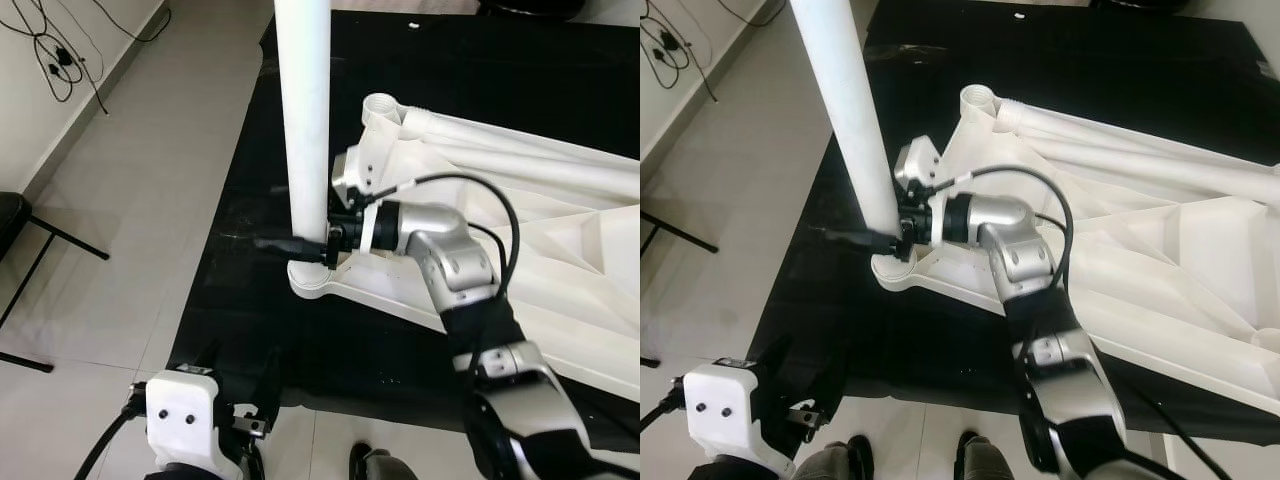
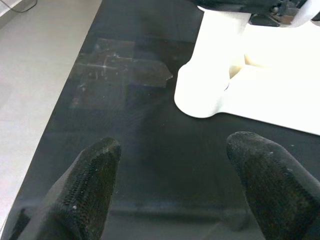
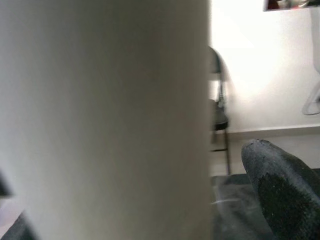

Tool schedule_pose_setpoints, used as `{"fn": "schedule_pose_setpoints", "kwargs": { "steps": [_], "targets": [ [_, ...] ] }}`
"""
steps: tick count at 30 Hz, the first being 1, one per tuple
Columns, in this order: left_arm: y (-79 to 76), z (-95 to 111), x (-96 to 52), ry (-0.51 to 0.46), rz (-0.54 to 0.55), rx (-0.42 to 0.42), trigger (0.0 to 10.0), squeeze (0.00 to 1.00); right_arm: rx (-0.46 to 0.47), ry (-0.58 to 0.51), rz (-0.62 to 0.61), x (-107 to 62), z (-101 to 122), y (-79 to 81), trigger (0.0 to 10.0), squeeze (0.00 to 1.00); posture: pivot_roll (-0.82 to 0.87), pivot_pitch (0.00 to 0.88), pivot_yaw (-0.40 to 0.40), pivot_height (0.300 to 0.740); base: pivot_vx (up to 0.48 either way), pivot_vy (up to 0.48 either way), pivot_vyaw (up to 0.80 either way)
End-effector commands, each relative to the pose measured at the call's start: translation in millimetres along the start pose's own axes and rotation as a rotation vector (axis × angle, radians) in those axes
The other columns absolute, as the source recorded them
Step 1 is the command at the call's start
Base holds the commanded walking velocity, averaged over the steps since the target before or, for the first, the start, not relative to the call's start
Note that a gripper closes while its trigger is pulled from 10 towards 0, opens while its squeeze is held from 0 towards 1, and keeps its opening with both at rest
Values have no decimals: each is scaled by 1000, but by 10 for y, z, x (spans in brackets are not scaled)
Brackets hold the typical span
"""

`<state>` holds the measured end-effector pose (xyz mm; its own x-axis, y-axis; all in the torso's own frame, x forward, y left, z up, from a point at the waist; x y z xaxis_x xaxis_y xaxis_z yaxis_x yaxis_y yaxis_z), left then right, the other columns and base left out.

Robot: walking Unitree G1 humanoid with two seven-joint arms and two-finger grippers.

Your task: Building children table

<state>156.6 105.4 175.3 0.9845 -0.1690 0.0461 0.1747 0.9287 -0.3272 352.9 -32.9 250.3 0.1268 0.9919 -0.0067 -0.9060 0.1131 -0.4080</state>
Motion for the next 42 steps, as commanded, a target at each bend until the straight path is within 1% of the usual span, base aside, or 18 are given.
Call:
{"fn": "schedule_pose_setpoints", "kwargs": {
  "steps": [1, 2, 3, 8, 9, 14, 20, 22, 23, 24, 25, 26, 28, 31, 35, 39, 40, 42],
  "targets": [
    [-18, 0, -37, 12, 3, 0, 10000, 0, 10, -24, 57, 64, -10, 38, 9922, 0, 179, 305, -32, 740, 0, 0, 0],
    [-19, 0, -42, 14, 3, 1, 10000, 0, 7, -33, 74, 72, -3, 22, 9922, 0, 179, 305, -32, 740, 0, 0, 0],
    [-23, 1, -48, 15, 4, 2, 10000, 0, 7, -43, 88, 85, 9, 7, 2902, 0, 183, 308, -32, 740, 0, 0, 0],
    [-30, 2, -59, 17, 6, 3, 10000, 0, 5, -58, 108, 98, 20, -14, 2902, 0, 186, 310, -32, 740, 0, 0, 0],
    [-35, 4, -67, 19, 7, 3, 10000, 0, 9, -61, 139, 89, 23, -3, 0, 0, 188, 317, -30, 740, 0, 0, 0],
    [-44, 7, -84, 25, 9, 1, 10000, 0, 9, -63, 193, 56, 10, -2, 0, 0, 185, 320, -27, 740, 0, 0, 0],
    [-44, -3, -94, 30, 10, -2, 10000, 0, -7, -28, 113, -50, -93, 4, 0, 0, 172, 320, -38, 740, 0, 0, 0],
    [-49, -11, -101, 31, 12, -4, 10000, 0, 64, 61, -135, -86, -291, 148, 0, 0, 154, 321, -56, 740, 0, 0, 0],
    [-49, -11, -101, 31, 12, -4, 10000, 0, 64, 61, -135, -86, -291, 148, 0, 0, 154, 321, -56, 740, 0, 0, 0],
    [-50, -11, -105, 31, 12, -5, 10000, 0, 24, 156, -398, -124, -390, 165, 0, 0, 155, 321, -55, 740, 0, 0, 0],
    [-42, -9, -107, 31, 15, -5, 10000, 0, 59, 293, -646, -287, -516, 314, 0, 0, 149, 323, -44, 740, 0, 0, 0],
    [-33, -8, -103, 31, 15, -4, 10000, 0, 64, 382, -772, -363, -559, 506, 0, 0, 142, 317, -30, 740, 0, 0, 0],
    [-24, -10, -94, 31, 15, -3, 10000, 0, 74, 430, -834, -411, -567, 631, 0, 0, 133, 314, -26, 740, 0, 0, 0],
    [-21, -20, -82, 33, 10, -6, 10000, 0, 88, 435, -826, -347, -575, 672, 0, 0, 128, 301, -19, 740, 0, 0, 0],
    [-21, -55, -33, 35, -6, -9, 10000, 0, 39, 357, -797, -34, -506, 486, 0, 0, 117, 277, -14, 740, 0, 0, 0],
    [-16, -59, -11, 27, -6, -8, 10000, 0, 46, 326, -762, 110, -475, 468, 0, 0, 119, 263, -24, 740, 0, 0, 0],
    [-12, -59, -5, 23, -4, -7, 10000, 0, 67, 314, -734, 162, -462, 496, 9882, 0, 118, 261, -27, 740, 0, 0, 0],
    [-9, -57, 2, 20, -4, -7, 10000, 0, 105, 288, -726, 202, -406, 552, 10000, 0, 116, 258, -28, 740, 0, 0, 0]
  ]
}}
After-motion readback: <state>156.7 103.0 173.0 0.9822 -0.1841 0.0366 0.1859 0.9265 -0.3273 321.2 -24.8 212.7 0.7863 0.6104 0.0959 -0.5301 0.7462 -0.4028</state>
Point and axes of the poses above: a point about 5 cm out from each wrist's last joint towards the gripper, its own x axis pointing out of the wrist towards the gripper, its own z axis along the axis of the wrist's last joint, y = z × x, the point moved 3 cm from there along x, pointing out of the wrist towards the gripper, and after that the axes turned 11 degrees about -x, right-handed, at the moved point
